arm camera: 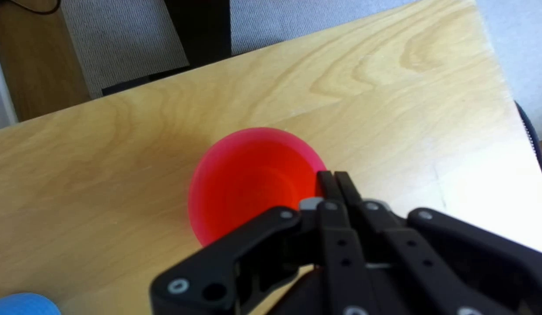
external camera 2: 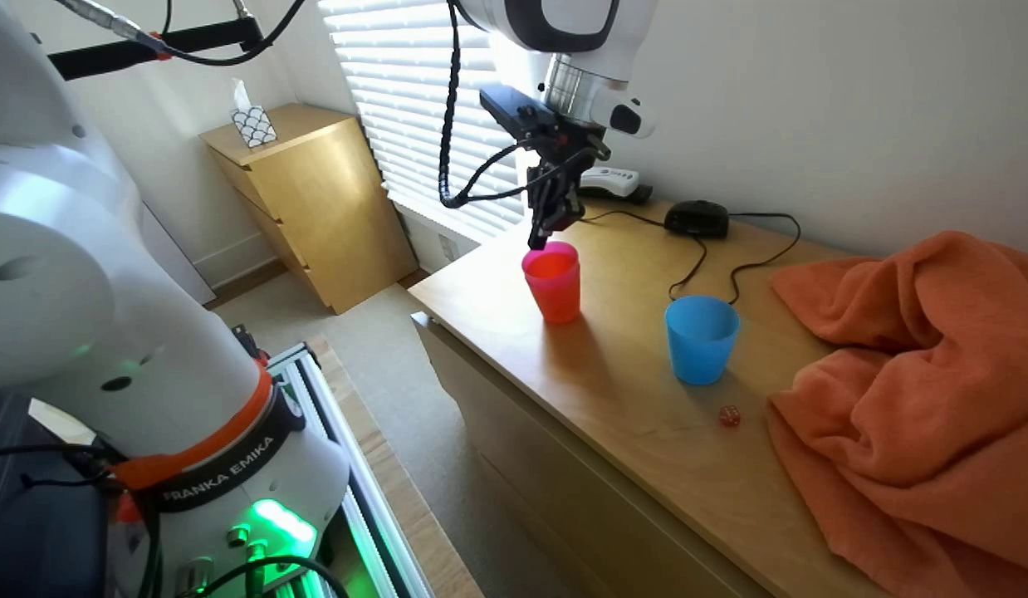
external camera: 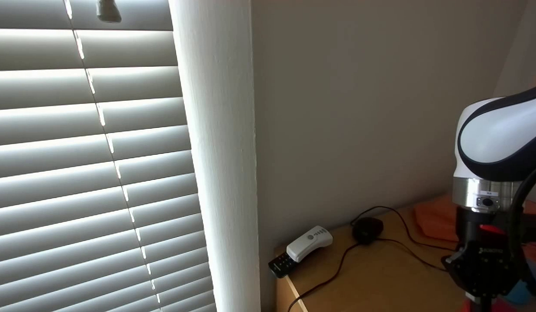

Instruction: Remove the pink cup from the orange cup and put it on the table

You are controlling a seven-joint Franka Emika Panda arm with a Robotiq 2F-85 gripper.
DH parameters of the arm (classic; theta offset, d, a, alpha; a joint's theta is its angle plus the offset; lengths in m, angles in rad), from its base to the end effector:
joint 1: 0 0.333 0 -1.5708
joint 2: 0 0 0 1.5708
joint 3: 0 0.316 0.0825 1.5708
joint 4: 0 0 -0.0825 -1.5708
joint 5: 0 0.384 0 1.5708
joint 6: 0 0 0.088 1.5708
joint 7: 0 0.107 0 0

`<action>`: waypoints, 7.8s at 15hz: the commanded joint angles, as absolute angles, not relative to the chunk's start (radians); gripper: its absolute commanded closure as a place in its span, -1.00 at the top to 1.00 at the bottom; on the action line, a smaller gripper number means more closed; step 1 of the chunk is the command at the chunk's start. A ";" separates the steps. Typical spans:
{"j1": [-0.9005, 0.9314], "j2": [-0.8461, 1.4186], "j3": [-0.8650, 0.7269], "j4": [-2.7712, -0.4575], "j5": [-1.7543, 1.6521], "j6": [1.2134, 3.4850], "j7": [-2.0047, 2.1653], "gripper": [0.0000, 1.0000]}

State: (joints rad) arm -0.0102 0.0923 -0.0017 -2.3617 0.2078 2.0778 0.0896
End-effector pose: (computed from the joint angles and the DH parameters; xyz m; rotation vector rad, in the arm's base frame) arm 0.4622 0.0050 0.2645 -2.9219 0.3483 0.5677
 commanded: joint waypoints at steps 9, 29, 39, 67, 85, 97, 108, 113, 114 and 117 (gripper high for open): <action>-0.029 0.089 -0.015 -2.350 0.286 2.040 0.075 -0.98; -0.027 0.159 -0.049 -2.239 0.153 1.861 0.364 -0.98; -0.040 0.166 -0.055 -2.243 0.170 1.933 0.361 -0.98; -0.065 0.159 -0.072 -2.247 0.353 1.959 0.347 -0.98; -0.037 0.018 -0.075 -2.260 0.220 1.870 0.569 -0.98; -0.038 -0.003 -0.034 -2.156 0.244 1.845 0.491 -0.98; -0.047 0.269 -0.046 -2.060 0.425 1.891 0.440 -0.98; -0.040 0.335 -0.053 -2.032 0.438 1.916 0.469 -0.98; -0.038 0.343 -0.054 -2.029 0.435 1.923 0.476 -0.98; -0.035 0.362 -0.055 -2.022 0.432 1.940 0.491 -0.98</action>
State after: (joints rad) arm -0.0439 0.3381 -0.0461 -2.0367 0.4163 1.9212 0.4662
